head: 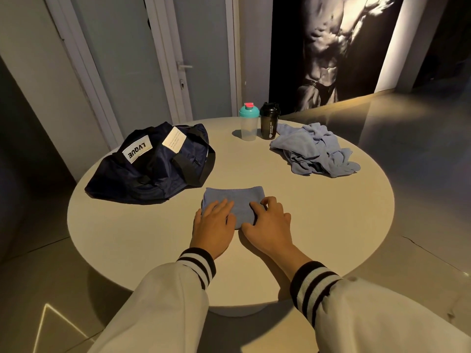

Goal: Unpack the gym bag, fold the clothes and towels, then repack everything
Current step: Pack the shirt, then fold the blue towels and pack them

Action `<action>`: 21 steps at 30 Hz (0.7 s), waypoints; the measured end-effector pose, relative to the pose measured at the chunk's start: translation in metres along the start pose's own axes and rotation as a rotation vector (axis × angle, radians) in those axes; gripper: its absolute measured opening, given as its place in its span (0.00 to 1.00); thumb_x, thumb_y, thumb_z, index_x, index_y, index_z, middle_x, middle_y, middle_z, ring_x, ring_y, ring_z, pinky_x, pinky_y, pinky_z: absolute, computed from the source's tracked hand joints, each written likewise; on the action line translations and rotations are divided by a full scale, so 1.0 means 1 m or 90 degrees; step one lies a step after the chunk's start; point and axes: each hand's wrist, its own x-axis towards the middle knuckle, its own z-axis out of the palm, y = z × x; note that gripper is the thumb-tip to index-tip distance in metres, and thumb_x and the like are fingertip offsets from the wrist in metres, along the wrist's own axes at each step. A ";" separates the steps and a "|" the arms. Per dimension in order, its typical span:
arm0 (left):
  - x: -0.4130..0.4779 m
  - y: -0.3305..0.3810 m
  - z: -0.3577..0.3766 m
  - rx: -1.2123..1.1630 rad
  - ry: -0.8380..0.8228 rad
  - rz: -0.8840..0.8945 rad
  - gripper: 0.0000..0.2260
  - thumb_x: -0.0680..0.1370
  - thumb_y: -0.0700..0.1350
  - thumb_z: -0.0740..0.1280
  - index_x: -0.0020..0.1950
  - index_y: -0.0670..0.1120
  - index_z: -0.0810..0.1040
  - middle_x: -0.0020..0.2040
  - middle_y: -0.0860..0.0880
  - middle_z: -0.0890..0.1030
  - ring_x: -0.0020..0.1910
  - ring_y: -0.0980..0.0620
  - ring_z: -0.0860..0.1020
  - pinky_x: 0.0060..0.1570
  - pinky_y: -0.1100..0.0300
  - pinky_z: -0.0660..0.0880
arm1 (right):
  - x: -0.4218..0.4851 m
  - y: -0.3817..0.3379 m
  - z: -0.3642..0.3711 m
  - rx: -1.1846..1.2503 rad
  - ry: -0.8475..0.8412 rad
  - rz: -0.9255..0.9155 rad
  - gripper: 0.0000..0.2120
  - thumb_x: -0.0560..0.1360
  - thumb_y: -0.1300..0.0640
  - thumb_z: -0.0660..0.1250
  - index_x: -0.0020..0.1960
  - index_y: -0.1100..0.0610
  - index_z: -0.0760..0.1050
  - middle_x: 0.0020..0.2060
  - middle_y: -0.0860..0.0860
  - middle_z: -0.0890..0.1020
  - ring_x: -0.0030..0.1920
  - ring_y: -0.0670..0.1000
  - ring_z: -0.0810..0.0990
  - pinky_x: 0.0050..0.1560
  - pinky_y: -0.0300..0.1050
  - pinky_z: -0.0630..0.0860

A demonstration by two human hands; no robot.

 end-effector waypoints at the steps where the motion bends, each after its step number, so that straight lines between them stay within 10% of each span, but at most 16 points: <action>1: -0.001 0.000 -0.001 -0.014 -0.005 0.001 0.21 0.85 0.52 0.52 0.80 0.56 0.62 0.80 0.55 0.63 0.79 0.55 0.57 0.78 0.48 0.49 | 0.000 0.001 0.000 -0.005 -0.001 -0.007 0.21 0.72 0.46 0.63 0.64 0.49 0.73 0.59 0.49 0.68 0.59 0.54 0.67 0.54 0.48 0.60; 11: -0.022 0.005 -0.008 0.046 0.087 0.077 0.24 0.77 0.47 0.66 0.73 0.60 0.69 0.75 0.57 0.66 0.76 0.52 0.56 0.75 0.47 0.30 | -0.015 0.008 -0.001 0.052 0.086 -0.068 0.14 0.77 0.53 0.65 0.62 0.54 0.77 0.55 0.53 0.80 0.57 0.56 0.74 0.55 0.50 0.72; 21: -0.032 0.015 -0.014 -0.089 0.212 0.060 0.13 0.82 0.46 0.62 0.66 0.55 0.73 0.63 0.53 0.78 0.67 0.52 0.71 0.79 0.50 0.44 | -0.034 0.000 -0.014 0.192 0.110 -0.128 0.12 0.80 0.47 0.61 0.60 0.52 0.73 0.51 0.49 0.80 0.49 0.48 0.76 0.46 0.42 0.72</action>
